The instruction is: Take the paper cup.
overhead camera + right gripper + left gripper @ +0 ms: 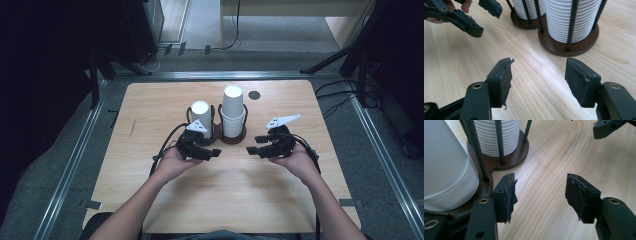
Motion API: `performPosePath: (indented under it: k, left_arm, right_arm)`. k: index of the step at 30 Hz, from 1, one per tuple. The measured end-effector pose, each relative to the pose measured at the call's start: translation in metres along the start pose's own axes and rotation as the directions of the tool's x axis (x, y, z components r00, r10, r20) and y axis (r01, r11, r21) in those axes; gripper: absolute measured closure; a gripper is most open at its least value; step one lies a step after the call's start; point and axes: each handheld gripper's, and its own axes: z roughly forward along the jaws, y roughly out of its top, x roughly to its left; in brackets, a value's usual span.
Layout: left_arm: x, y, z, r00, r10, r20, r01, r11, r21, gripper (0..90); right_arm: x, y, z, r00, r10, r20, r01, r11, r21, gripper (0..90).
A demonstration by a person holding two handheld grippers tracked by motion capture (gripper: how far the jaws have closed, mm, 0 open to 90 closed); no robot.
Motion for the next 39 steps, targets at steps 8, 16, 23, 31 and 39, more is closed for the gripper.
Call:
performPosePath:
  k: [8,16,23,31,39]
  left_arm:
    - [-0.006,0.003,0.008,0.9995,0.019,0.024,-0.020,0.9995,0.026,51.5]
    - [-0.011,0.010,0.009,0.9994,0.033,0.013,-0.033,0.9993,0.016,52.8]
    - [-0.011,0.021,0.012,0.9999,0.016,0.003,-0.016,0.9999,0.004,56.6]
    - [-0.010,0.030,0.011,0.9993,-0.024,-0.028,0.022,0.9985,-0.049,63.1]
    - [-0.008,0.038,0.018,0.9981,-0.008,-0.061,0.006,0.9996,-0.028,69.5]
  right_arm:
    - [-0.007,0.006,-0.003,0.9999,0.008,0.014,-0.008,1.000,-0.015,37.2]
    - [-0.006,0.018,-0.011,0.9996,-0.015,0.024,0.016,0.999,-0.029,35.9]
    - [-0.013,0.032,-0.022,0.9993,-0.010,0.035,0.012,0.999,-0.041,33.5]
    - [-0.017,0.057,-0.037,0.9984,-0.026,0.050,0.029,0.998,-0.060,31.3]
    - [-0.021,0.080,-0.037,0.9971,-0.051,0.057,0.054,0.998,-0.045,30.2]
